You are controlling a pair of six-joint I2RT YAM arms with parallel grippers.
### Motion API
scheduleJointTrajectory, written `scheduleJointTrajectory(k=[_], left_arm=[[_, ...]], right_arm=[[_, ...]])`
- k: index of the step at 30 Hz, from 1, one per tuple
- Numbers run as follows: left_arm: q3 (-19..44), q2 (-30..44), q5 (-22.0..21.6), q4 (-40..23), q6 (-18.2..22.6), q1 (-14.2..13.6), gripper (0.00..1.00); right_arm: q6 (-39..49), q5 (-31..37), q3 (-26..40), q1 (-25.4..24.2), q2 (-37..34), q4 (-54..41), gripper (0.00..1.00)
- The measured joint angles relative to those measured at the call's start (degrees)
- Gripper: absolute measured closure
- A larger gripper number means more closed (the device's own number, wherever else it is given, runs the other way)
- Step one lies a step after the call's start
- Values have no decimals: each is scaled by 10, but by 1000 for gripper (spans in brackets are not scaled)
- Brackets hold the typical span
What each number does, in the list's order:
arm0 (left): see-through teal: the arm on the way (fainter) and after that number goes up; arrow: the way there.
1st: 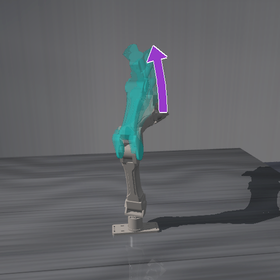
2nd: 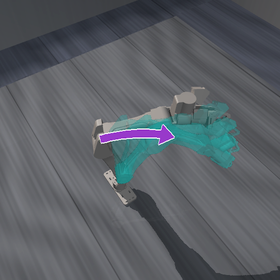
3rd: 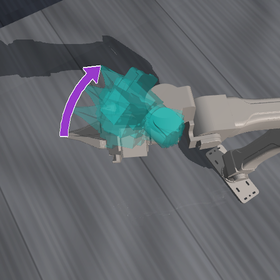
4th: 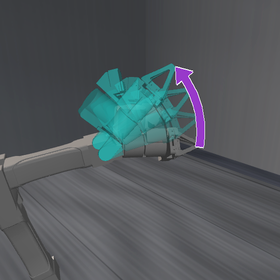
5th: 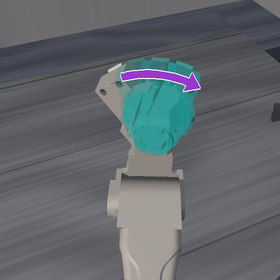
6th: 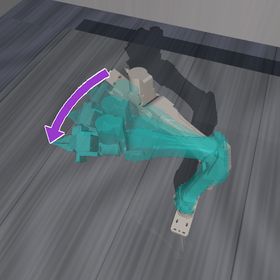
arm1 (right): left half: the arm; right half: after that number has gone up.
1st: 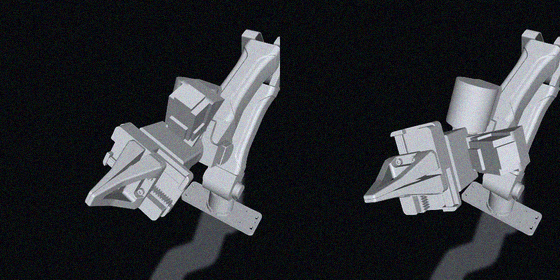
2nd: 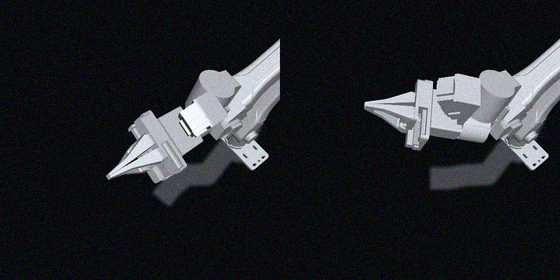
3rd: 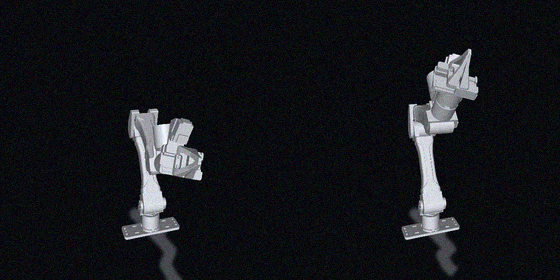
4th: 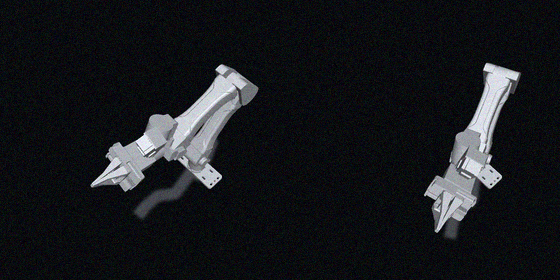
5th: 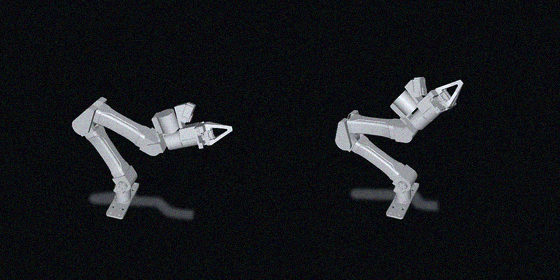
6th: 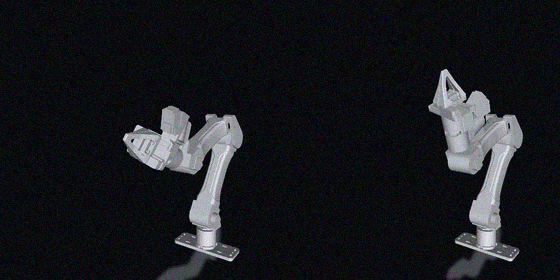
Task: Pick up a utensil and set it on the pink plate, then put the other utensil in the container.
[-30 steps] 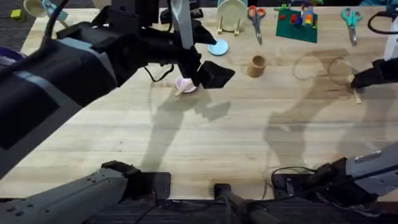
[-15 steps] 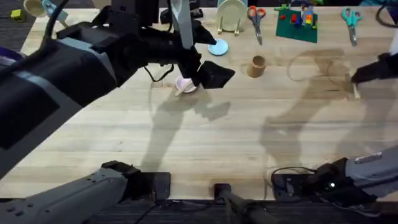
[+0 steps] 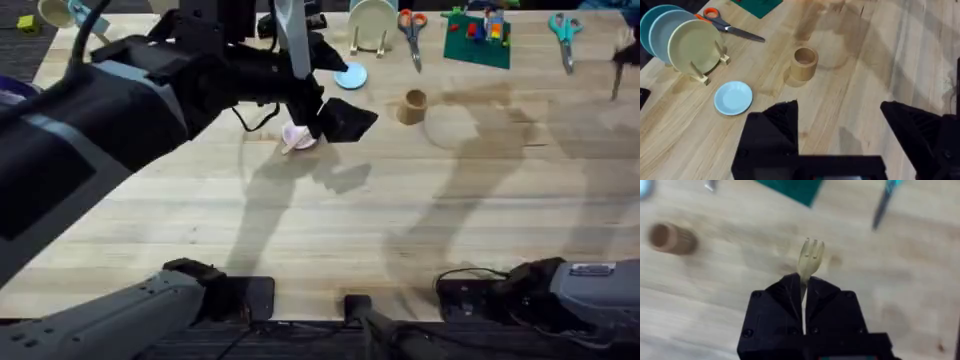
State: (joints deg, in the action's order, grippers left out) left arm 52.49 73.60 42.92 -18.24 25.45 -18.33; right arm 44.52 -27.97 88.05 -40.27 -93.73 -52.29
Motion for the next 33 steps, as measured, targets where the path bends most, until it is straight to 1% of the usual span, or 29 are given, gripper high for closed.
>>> scheduleJointTrajectory(k=[6, 13, 17, 23, 29, 33], left_arm=[[0, 0, 0, 0, 0, 0, 6], [0, 0, 0, 0, 0, 0, 7], [0, 0, 0, -2, 0, 0, 7], [0, 0, 2, -26, 0, 0, 6], [0, 0, 4, -25, 0, 0, 6], [0, 0, 5, -16, 0, 0, 6]], right_arm=[[3, -140, 0, 0, 34, 0, 973], [47, -319, 0, 4, 35, 0, 973], [75, -394, 0, 19, 35, 1, 973], [96, -444, 0, 63, 35, 1, 973], [121, -480, 0, 122, 35, 1, 973], [134, -490, 0, 163, 35, 1, 973]])
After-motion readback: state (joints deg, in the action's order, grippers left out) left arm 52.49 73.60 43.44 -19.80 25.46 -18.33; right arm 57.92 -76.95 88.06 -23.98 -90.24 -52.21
